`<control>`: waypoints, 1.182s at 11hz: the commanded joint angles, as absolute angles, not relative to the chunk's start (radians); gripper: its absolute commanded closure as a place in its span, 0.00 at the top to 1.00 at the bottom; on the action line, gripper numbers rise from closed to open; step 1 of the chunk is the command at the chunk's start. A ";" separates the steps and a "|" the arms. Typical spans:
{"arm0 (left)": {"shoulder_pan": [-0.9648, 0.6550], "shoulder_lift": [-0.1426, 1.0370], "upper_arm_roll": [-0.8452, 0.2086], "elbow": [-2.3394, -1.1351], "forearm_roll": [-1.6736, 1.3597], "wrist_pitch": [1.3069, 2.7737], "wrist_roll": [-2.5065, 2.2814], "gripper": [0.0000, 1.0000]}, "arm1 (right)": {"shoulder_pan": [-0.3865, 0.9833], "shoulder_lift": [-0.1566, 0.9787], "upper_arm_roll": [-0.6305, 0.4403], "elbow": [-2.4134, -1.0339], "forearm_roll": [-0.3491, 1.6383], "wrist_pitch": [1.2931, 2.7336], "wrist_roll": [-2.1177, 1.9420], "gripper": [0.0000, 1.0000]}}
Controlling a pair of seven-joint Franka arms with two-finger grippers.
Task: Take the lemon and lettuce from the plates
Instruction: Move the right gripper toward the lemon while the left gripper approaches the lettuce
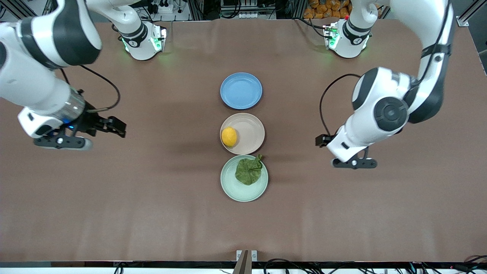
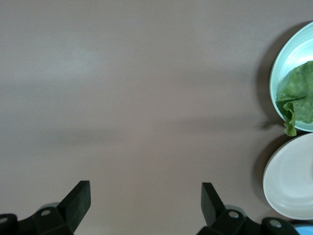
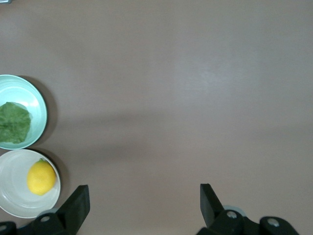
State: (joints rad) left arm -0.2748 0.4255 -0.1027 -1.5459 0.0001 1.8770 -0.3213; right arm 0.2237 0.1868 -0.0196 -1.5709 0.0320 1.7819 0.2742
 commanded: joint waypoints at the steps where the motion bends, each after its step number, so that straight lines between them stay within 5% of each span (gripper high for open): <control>1: -0.339 0.538 -0.100 -1.520 -0.028 2.009 -0.412 1.00 | 0.284 0.245 -0.012 -1.574 0.026 1.857 0.443 1.00; 6: -0.416 0.652 -0.097 -1.473 -0.026 2.187 -0.624 1.00 | 0.296 0.270 0.021 -1.583 0.025 1.881 0.492 1.00; 13: -0.419 0.649 -0.094 -1.451 -0.026 2.200 -0.650 1.00 | 0.298 0.271 0.041 -1.595 0.025 1.882 0.494 1.00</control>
State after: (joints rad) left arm -0.4129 0.6434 -0.1010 -1.4797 -0.0020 2.1984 -0.6344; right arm 0.2940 0.2748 0.0271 -1.5879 0.0314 1.8760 0.4701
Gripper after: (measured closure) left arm 0.000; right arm 0.000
